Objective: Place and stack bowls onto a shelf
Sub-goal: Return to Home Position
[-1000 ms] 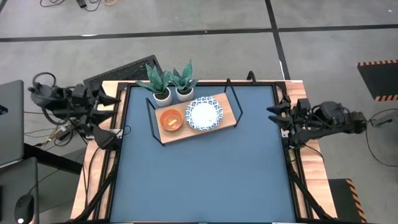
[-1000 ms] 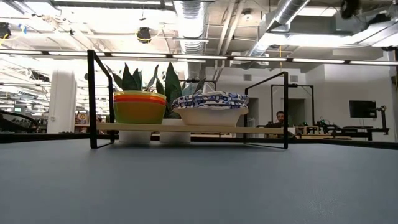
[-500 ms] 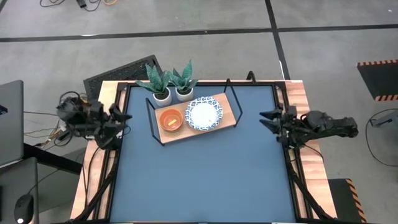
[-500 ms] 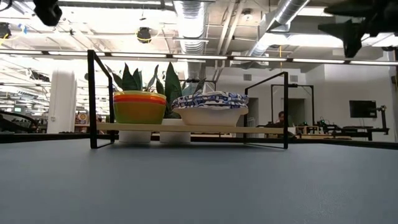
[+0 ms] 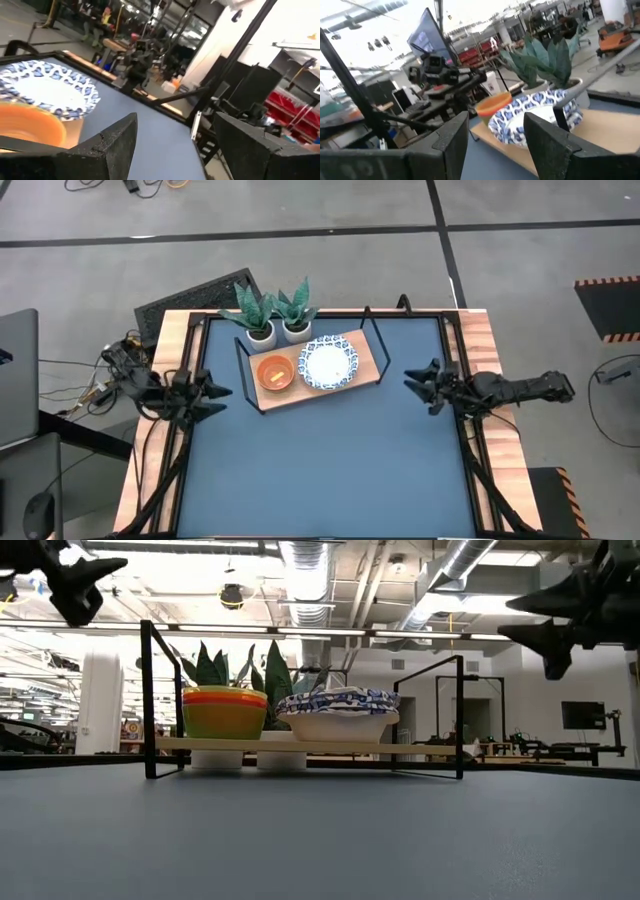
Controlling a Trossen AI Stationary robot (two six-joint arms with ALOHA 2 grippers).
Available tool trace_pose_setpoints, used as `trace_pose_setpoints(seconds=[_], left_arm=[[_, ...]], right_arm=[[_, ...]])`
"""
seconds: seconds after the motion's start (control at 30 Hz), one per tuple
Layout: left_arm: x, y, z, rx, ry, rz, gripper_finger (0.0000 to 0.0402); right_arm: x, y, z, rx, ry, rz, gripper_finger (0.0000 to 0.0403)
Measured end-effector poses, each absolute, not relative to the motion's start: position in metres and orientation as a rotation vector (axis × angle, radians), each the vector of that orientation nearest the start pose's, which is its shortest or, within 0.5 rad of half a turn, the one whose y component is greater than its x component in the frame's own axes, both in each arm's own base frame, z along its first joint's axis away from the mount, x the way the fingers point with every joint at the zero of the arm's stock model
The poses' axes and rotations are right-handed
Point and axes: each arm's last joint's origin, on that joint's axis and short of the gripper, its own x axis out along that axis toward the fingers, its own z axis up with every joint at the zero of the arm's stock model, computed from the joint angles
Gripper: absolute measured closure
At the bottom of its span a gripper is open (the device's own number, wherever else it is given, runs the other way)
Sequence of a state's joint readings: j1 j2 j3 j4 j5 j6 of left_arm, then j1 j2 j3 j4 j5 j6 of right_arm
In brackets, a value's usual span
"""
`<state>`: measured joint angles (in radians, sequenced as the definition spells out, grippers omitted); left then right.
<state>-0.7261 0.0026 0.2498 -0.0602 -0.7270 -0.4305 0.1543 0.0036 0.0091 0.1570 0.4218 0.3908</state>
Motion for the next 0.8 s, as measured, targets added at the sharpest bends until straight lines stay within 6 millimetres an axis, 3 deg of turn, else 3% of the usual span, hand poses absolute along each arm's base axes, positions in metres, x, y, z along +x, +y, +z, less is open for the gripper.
trace_pose_setpoints(seconds=[0.17,0.3,0.6,0.8], left_arm=[[0.073,-0.04,0.209,-0.559,-0.141,-0.052,0.0154],[0.079,-0.045,0.183,-0.595,-0.134,-0.072,0.0154],[0.08,-0.046,0.178,-0.568,-0.092,-0.048,0.0154],[0.08,-0.046,0.174,-0.685,-0.057,-0.03,0.0154]], right_arm=[[0.095,0.002,0.178,0.439,-0.178,-0.263,0.0188],[0.095,0.002,0.176,0.346,-0.154,-0.273,0.0188],[0.095,0.002,0.173,0.305,-0.118,-0.28,0.0188],[0.095,0.002,0.173,0.285,-0.114,-0.281,0.0188]])
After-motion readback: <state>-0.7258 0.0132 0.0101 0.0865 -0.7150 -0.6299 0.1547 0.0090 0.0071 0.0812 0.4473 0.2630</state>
